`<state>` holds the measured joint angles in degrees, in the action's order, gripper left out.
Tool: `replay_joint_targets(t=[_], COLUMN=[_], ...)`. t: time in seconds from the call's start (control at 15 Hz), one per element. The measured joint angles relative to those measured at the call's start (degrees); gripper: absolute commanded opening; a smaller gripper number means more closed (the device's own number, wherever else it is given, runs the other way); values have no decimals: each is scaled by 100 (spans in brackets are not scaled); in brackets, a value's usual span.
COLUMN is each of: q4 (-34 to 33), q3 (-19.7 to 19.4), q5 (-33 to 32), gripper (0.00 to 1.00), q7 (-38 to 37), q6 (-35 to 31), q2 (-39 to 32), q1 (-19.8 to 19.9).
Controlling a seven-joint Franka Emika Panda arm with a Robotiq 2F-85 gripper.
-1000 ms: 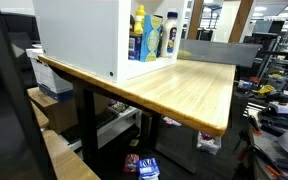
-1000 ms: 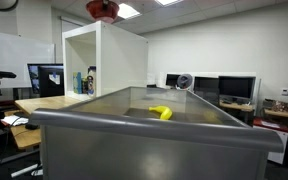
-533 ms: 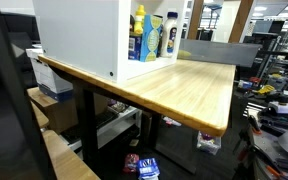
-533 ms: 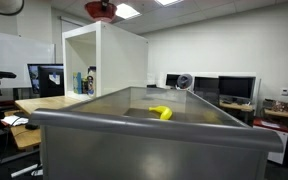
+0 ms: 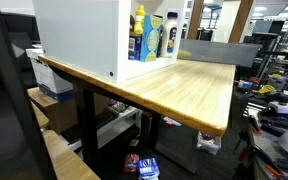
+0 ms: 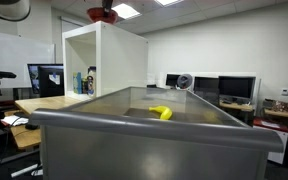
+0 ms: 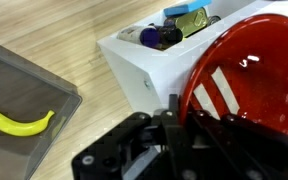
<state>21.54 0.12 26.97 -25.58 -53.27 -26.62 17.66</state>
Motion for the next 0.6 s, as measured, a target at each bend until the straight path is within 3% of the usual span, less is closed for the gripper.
replay_joint_targets(t=[0.4, 0.53, 0.6], q4=[-10, -10, -11], q3=[111, 119, 120], q5=[-18, -38, -44], gripper=[1, 30, 34], q7=[-10, -10, -10], q6=[-219, -230, -234], q2=[-114, -124, -127], q1=[-3, -4, -4])
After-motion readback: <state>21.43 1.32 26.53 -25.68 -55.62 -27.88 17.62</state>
